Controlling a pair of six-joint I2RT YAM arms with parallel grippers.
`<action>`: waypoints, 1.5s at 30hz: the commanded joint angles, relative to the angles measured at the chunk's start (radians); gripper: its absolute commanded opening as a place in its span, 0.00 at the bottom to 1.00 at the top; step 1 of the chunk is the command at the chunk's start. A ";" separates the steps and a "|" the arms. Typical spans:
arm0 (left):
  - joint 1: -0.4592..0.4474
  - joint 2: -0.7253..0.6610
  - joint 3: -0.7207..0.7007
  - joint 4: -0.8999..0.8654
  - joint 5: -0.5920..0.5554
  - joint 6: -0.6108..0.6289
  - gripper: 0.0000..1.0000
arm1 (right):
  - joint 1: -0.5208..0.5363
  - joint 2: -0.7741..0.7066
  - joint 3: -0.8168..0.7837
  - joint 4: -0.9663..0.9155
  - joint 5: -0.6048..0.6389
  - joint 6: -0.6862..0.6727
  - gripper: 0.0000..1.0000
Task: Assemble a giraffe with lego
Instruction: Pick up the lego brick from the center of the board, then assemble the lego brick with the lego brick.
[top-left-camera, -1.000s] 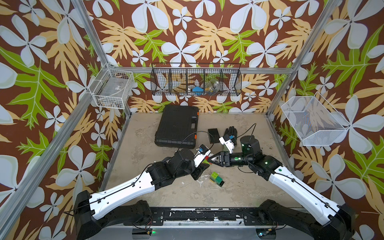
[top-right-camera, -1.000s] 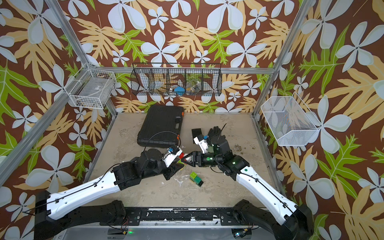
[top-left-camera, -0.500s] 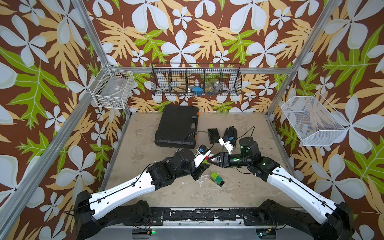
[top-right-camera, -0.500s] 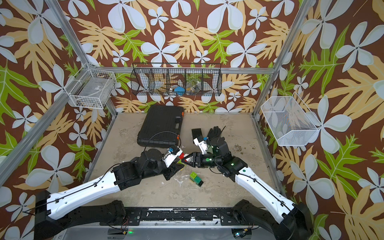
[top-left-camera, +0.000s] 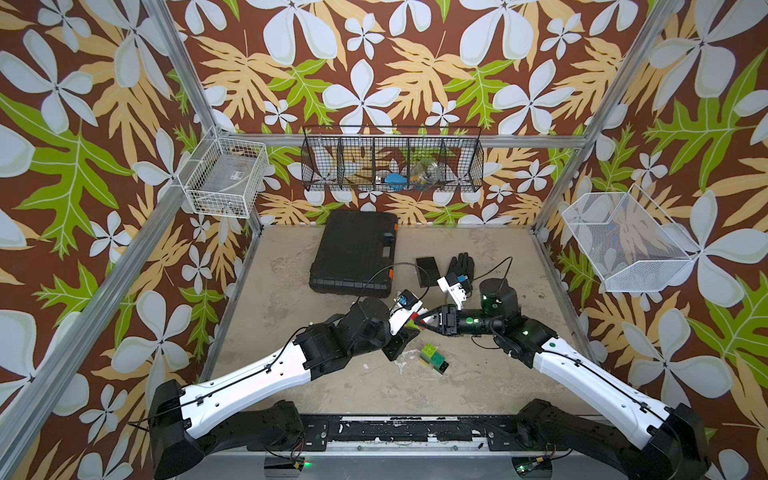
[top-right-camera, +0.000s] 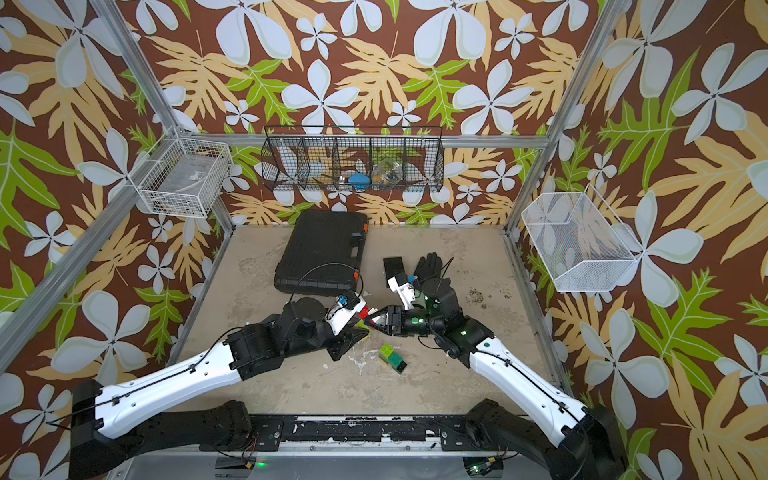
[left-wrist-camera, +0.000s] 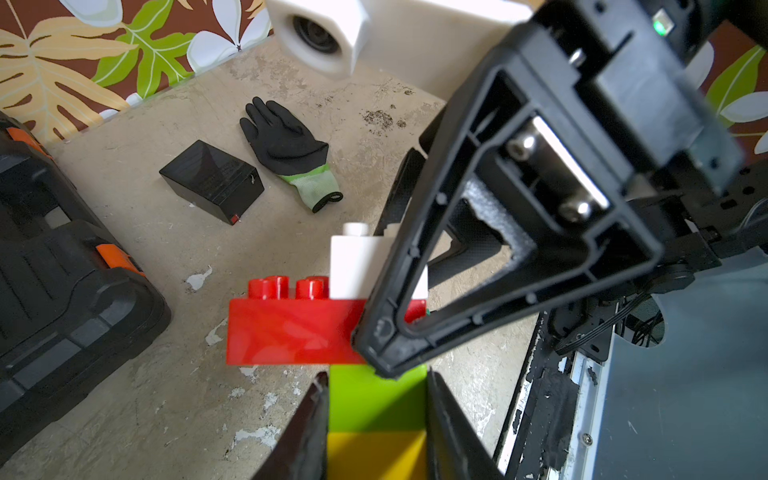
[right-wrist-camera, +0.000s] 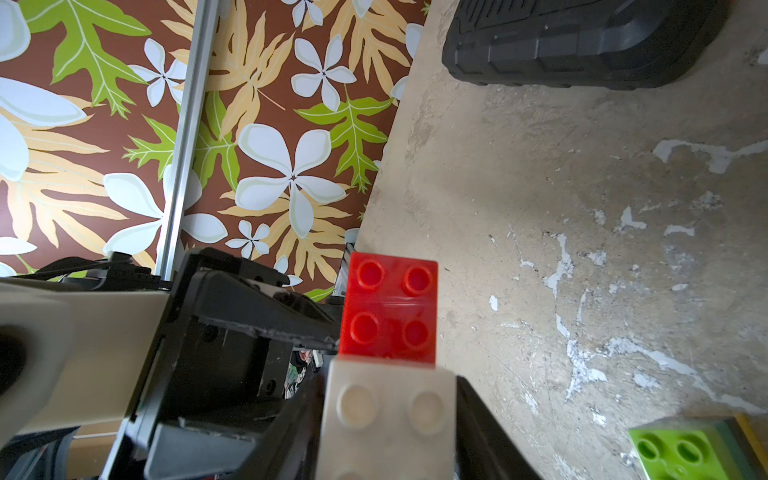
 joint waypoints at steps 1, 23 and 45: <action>0.000 0.003 0.011 0.013 0.006 0.010 0.27 | 0.000 -0.006 -0.010 0.059 -0.016 0.018 0.48; -0.001 -0.048 0.012 -0.013 -0.057 0.014 0.93 | -0.020 -0.105 -0.056 0.013 0.124 0.038 0.18; 0.139 -0.067 -0.137 -0.037 0.112 -0.212 1.00 | 0.284 -0.020 0.259 -0.715 0.784 -0.540 0.18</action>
